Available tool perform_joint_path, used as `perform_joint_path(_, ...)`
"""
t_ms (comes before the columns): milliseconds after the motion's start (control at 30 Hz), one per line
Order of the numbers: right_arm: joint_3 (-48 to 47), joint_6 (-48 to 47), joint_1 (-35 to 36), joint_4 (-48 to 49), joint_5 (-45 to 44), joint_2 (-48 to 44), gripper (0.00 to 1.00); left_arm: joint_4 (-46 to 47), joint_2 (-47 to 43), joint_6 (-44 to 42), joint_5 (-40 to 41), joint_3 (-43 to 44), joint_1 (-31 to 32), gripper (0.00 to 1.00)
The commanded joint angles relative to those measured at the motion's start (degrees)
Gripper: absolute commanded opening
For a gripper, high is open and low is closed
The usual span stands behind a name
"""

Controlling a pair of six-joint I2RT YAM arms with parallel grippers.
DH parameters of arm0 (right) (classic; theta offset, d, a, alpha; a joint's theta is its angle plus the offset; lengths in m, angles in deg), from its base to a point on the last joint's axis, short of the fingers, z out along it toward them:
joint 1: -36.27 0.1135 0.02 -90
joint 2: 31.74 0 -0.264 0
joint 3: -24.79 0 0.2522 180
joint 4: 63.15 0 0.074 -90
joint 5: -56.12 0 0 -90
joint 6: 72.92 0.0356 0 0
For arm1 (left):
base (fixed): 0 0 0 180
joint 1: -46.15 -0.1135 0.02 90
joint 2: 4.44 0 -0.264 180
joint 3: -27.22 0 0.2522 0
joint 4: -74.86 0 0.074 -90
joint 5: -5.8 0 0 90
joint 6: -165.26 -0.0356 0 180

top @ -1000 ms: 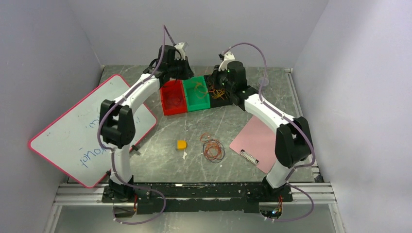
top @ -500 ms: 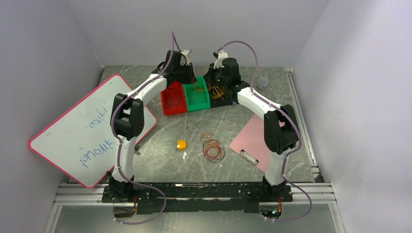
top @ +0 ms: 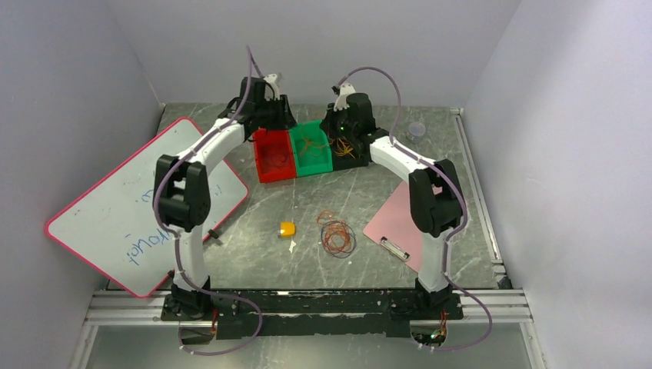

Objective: Untangle the cables

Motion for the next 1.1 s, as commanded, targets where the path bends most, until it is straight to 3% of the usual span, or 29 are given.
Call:
perform_joint_path(0,-3.3,-0.7,-0.4,-0.8,0.8,3.2,0.00,3.7,-8.5,0.4,2.1,-3.9,-1.2,0.45)
perform_joint_path(467,-10.2,-1.8,1.4,-2.6,-1.3,11.0,0.00,5.1,-26.9,-2.2,4.4,-22.0,-5.3,0.45)
perform_joint_path(600,-11.8,-2.2,2.0,-3.6,-1.3,12.3,0.08,5.5,-29.6,-3.9,6.0,-25.8,-5.3,0.45)
perform_joint_path(800,-12.8,-2.7,2.7,-4.0,-1.3,12.5,0.33,6.5,-30.9,-4.4,6.2,-28.5,-5.4,0.44)
perform_joint_path(1067,-13.1,-4.2,2.8,-4.5,-1.6,10.1,0.45,7.2,-30.7,-4.3,5.6,-29.3,-5.4,0.43)
